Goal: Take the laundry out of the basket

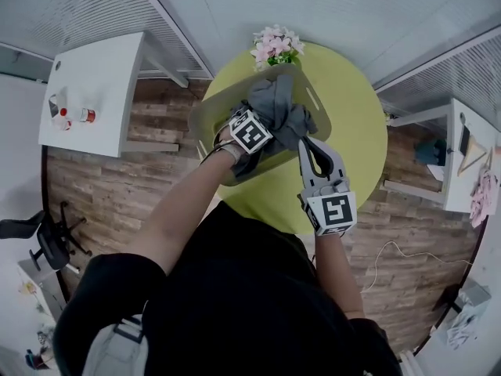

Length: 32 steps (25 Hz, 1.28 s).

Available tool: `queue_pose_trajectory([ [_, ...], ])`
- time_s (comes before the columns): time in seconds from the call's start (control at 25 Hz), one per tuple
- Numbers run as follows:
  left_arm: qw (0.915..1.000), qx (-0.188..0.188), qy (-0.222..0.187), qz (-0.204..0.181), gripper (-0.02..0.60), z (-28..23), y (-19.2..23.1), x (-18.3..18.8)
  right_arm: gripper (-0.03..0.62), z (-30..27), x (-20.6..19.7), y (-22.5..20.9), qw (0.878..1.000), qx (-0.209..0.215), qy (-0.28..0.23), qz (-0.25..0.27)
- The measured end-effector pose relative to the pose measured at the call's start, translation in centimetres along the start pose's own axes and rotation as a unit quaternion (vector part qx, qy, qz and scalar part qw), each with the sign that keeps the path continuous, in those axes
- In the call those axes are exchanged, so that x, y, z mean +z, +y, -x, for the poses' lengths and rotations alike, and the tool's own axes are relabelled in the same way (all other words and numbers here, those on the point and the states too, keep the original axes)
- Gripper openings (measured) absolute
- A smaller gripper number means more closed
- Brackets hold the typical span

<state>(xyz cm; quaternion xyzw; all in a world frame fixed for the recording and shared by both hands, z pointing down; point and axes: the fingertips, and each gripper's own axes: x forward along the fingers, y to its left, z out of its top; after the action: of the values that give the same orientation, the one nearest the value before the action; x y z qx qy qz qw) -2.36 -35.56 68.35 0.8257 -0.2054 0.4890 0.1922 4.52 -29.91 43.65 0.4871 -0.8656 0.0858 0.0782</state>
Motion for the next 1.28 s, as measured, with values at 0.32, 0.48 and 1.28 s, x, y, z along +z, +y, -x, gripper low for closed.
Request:
queue_pose_trajectory([
  [0.32, 0.999, 0.04, -0.013, -0.012, 0.337, 5.4, -0.5, 3.0, 0.025, 1.2, 1.1, 0.3, 0.999, 0.029, -0.017, 0.005],
  [0.48, 0.9991, 0.035, -0.007, -0.025, 0.337, 7.6, -2.2, 3.7, 0.025, 2.0, 2.2, 0.1, 0.999, 0.039, -0.03, 0.015],
  [1.28, 0.9907, 0.082, -0.001, -0.108, 0.337, 19.2, -11.8, 7.0, 0.025, 7.4, 7.1, 1.0, 0.992, 0.037, -0.104, 0.055],
])
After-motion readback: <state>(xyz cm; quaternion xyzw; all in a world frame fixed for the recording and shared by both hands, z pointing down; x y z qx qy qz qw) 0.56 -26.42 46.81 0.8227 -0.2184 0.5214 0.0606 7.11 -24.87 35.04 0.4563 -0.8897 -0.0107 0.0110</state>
